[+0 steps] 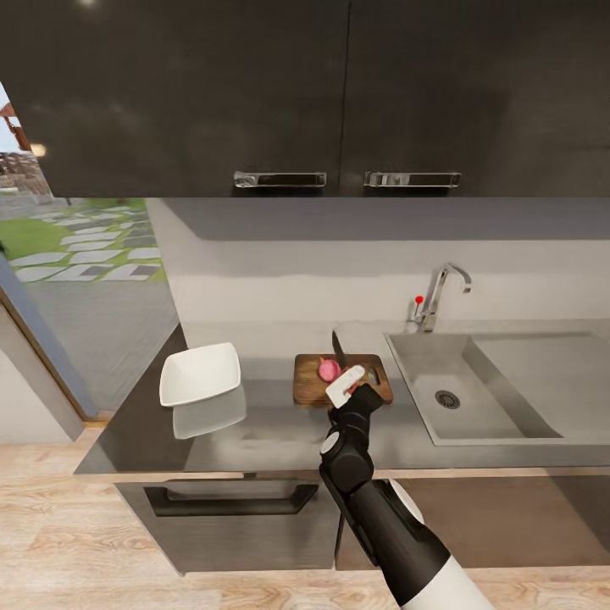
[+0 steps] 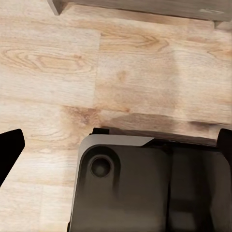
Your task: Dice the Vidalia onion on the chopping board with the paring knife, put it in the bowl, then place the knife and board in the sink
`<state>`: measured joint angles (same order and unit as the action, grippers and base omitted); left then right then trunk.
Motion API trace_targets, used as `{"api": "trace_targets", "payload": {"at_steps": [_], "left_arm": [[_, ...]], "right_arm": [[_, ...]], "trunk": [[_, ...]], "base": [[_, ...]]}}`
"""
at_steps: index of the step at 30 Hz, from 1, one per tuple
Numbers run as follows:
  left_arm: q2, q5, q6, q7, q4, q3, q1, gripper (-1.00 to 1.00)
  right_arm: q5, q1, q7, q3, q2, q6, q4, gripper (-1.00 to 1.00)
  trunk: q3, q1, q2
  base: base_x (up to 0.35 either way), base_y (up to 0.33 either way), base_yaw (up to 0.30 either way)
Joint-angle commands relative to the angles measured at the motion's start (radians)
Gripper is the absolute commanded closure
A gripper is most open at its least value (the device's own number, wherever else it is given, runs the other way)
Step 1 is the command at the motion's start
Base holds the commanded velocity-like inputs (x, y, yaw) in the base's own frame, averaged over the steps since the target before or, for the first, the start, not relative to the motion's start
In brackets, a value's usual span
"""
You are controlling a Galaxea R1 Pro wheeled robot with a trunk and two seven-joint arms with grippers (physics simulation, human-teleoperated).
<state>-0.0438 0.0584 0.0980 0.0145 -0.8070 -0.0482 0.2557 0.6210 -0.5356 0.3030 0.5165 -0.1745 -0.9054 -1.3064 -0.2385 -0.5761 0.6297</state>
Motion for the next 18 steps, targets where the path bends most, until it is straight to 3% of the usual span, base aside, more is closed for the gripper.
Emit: {"api": "trace_targets", "payload": {"at_steps": [1,18], "left_arm": [[-0.001,0.006,0.001,0.001,-0.001,-0.001,0.0,-1.0],[0.0,0.006,0.001,0.001,-0.002,-0.001,0.0,-1.0]], "right_arm": [[-0.001,-0.001,-0.001,0.002,0.0,-0.007,0.001,1.0],[-0.001,-0.001,-0.005,0.005,0.0,-0.041,0.006,1.0]], "trunk": [[-0.001,0.0,0.001],[-0.001,0.0,0.001]], "base": [[0.0,0.0,0.0],[0.0,0.0,0.0]]}}
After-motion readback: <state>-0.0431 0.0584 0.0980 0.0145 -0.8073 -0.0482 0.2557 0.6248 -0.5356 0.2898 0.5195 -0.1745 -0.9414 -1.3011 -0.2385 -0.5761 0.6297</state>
